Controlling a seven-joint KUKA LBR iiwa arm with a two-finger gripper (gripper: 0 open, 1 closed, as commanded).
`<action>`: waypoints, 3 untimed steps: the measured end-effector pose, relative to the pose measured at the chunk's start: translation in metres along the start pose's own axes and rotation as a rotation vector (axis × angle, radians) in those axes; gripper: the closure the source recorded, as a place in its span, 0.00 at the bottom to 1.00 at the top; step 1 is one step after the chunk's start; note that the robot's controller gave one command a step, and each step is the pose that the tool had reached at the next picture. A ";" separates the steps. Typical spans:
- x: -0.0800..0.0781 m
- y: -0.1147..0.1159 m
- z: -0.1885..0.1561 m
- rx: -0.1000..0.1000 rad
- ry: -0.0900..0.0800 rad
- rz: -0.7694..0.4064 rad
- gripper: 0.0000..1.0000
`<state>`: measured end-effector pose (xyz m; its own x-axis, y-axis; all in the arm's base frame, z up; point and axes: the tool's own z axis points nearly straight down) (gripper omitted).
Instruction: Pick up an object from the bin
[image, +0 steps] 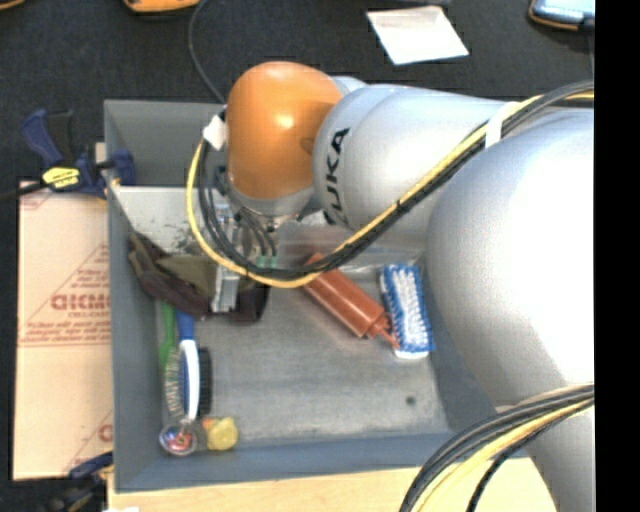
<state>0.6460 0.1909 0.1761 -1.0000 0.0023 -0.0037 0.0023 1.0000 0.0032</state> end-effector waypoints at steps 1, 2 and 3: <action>0.000 0.000 0.000 0.000 0.000 0.001 0.00; 0.036 -0.025 0.086 0.000 0.005 0.045 0.00; 0.001 -0.004 0.102 -0.008 -0.020 0.099 1.00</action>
Offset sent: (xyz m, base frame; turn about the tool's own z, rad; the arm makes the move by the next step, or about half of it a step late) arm -0.0347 -0.0238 -0.0821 0.0475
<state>0.6455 0.1868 0.0736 -0.9946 0.1010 -0.0233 0.1007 0.9948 0.0127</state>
